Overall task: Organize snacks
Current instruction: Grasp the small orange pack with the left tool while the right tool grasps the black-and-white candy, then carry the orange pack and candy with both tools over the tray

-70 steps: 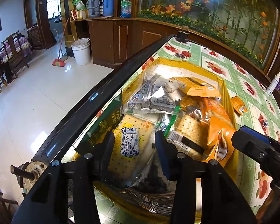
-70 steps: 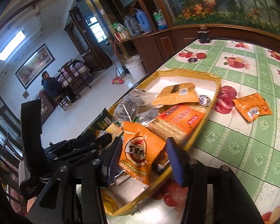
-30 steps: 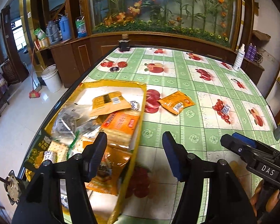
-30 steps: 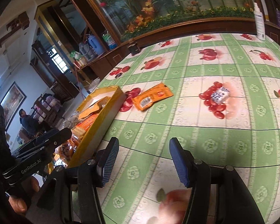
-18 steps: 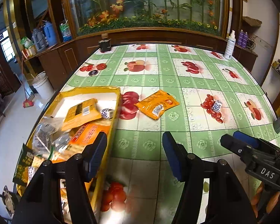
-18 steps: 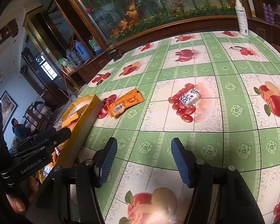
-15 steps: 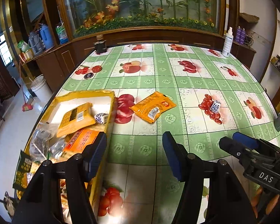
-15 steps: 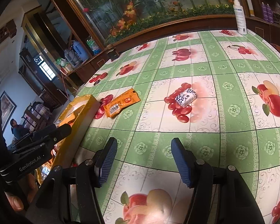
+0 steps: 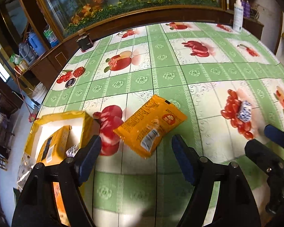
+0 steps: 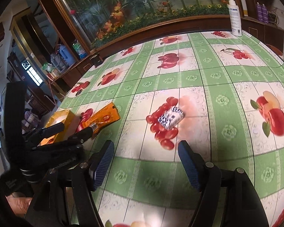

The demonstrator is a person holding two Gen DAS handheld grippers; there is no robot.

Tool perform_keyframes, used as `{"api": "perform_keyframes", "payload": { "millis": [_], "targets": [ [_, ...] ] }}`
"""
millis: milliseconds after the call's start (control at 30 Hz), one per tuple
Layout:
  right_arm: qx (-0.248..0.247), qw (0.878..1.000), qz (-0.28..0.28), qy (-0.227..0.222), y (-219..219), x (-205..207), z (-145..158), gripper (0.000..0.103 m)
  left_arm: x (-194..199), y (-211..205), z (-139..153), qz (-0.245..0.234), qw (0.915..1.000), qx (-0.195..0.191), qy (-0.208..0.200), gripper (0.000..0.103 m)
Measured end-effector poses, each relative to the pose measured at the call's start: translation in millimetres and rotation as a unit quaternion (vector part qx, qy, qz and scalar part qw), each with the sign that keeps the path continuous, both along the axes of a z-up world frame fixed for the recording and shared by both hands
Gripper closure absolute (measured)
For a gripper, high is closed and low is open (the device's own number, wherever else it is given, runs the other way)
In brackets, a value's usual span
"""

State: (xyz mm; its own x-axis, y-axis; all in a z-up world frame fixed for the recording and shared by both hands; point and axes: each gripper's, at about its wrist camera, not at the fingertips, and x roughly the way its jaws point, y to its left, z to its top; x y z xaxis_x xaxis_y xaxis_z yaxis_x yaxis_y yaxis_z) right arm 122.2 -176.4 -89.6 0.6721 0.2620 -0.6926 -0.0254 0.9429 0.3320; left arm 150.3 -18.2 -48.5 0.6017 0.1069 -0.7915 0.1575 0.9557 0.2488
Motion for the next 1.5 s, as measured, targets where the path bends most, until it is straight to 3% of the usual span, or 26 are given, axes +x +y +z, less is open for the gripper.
{"api": "perform_keyframes", "payload": {
  "millis": [200,300,467,533,633,667,700,733,767,833,933,1233,1500],
  "targets": [
    [-0.032,0.999,-0.023,0.005,3.9,22.9,-8.0,0.033,23.3,2.6,-14.8,0.013,0.9997,0.014,0.015,0.026],
    [-0.051,0.998,-0.029,0.014,5.9,34.5,-14.5,0.037,32.5,7.0,-17.0,0.022,0.9997,0.007,0.011,0.021],
    [-0.103,0.994,-0.025,0.011,16.2,44.6,-17.6,0.039,42.0,14.2,-18.1,0.029,0.9993,-0.019,0.014,0.021],
    [-0.124,0.992,-0.025,0.009,18.0,45.8,-18.3,0.053,43.6,14.3,-18.7,0.028,0.9993,-0.024,0.010,0.021],
    [-0.140,0.990,-0.024,0.007,15.7,46.7,-18.1,0.082,45.6,16.5,-20.0,0.027,0.9987,-0.042,0.007,0.022],
    [-0.142,0.990,-0.022,0.006,14.4,46.5,-18.3,0.082,45.4,16.6,-19.8,0.022,0.9983,-0.053,0.009,0.029],
    [-0.139,0.990,-0.020,0.005,12.8,46.4,-18.0,0.082,45.5,17.5,-19.0,0.014,0.9974,-0.069,0.014,0.043],
    [-0.138,0.990,-0.019,0.005,12.1,46.1,-17.8,0.083,45.0,17.2,-18.2,0.011,0.9967,-0.078,0.018,0.044],
    [-0.136,0.990,-0.018,0.004,11.4,45.7,-17.7,0.083,43.9,14.9,-17.4,0.005,0.9972,-0.073,0.017,0.058],
    [-0.132,0.991,-0.016,0.003,10.3,44.7,-17.6,0.083,40.8,9.5,-15.7,-0.007,0.9974,-0.070,0.015,0.067],
    [-0.122,0.992,-0.014,0.001,7.7,41.6,-17.2,0.083,35.7,6.0,-14.9,-0.019,0.9964,-0.081,0.017,0.068],
    [-0.071,0.997,-0.005,-0.004,-6.2,26.1,-13.0,0.083,10.9,18.7,-6.3,-0.021,0.9857,-0.163,0.036,0.070],
    [-0.038,0.999,0.005,-0.020,-11.9,-0.9,-1.6,0.083,-25.2,24.4,4.9,-0.016,0.9843,-0.174,0.021,0.070]
  ]
}}
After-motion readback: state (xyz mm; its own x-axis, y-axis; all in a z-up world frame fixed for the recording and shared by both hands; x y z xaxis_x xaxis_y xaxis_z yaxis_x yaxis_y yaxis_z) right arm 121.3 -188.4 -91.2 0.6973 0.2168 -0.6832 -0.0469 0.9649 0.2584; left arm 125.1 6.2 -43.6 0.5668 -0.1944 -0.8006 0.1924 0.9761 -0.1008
